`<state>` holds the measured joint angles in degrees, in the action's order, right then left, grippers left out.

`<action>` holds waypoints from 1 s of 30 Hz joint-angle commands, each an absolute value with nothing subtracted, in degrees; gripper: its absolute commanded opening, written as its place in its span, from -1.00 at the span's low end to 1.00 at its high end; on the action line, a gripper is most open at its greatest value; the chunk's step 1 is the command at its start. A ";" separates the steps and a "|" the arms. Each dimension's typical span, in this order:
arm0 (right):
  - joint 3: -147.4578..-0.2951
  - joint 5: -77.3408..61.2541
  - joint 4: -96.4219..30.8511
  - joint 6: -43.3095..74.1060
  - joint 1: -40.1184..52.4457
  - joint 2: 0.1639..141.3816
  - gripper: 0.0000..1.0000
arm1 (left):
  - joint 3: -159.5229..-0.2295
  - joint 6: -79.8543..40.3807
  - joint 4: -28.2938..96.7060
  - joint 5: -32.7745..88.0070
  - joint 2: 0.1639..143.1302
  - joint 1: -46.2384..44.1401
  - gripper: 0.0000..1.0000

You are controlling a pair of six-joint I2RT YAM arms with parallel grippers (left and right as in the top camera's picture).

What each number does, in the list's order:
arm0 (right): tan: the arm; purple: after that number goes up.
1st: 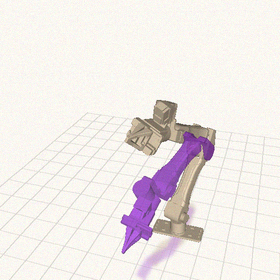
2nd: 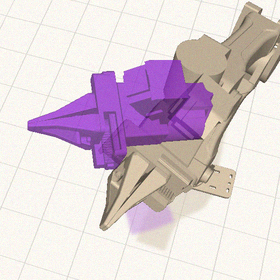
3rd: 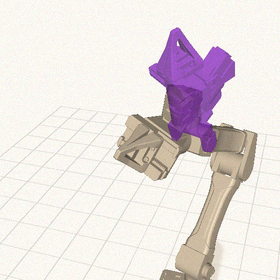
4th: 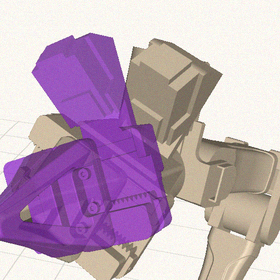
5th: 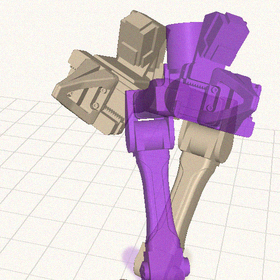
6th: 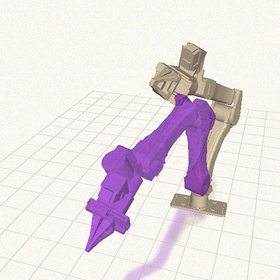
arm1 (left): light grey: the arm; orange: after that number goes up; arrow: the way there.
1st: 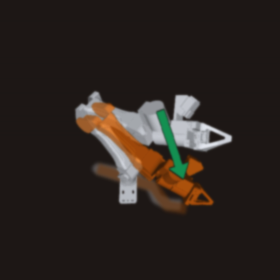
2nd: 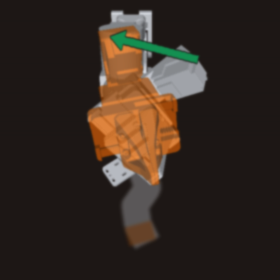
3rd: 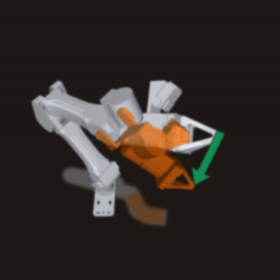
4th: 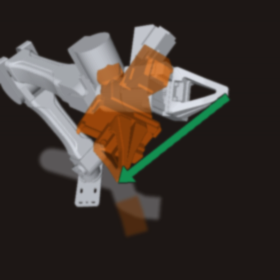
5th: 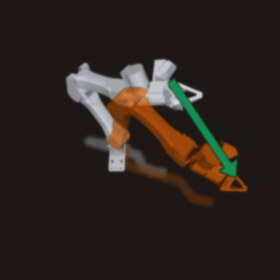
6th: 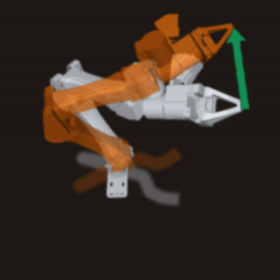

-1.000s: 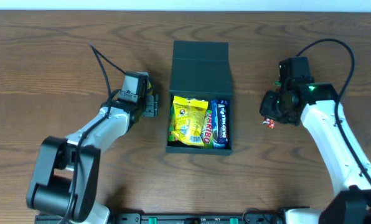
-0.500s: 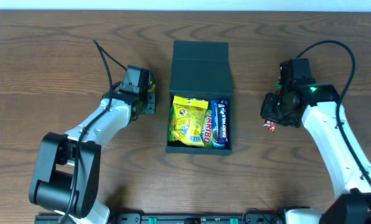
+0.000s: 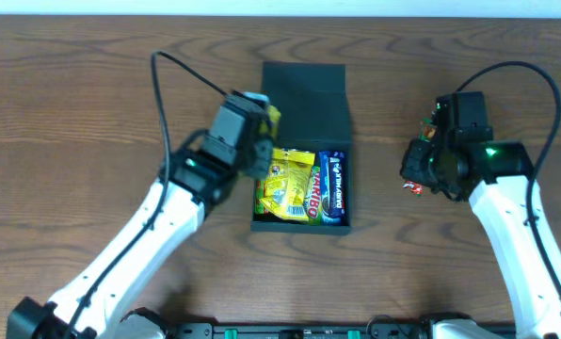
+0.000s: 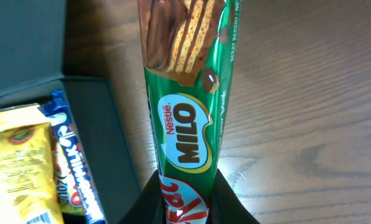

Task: Pack container
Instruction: 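Place the Mentos bottle and KitKat bar into the box with both grippers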

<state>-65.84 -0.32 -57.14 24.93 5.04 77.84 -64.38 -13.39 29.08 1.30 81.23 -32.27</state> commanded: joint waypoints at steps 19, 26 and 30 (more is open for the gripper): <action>-66.59 -0.30 -57.89 23.05 4.69 75.46 -0.86 | -65.41 -26.02 26.79 10.61 92.25 -45.58 -0.32; -66.59 -0.56 -57.91 23.05 4.69 75.46 -0.86 | -65.43 -26.35 26.72 11.09 92.09 -45.56 0.91; -66.59 -3.75 -57.91 21.98 4.89 75.46 -0.89 | -65.43 -25.71 26.72 10.17 90.50 -44.80 0.91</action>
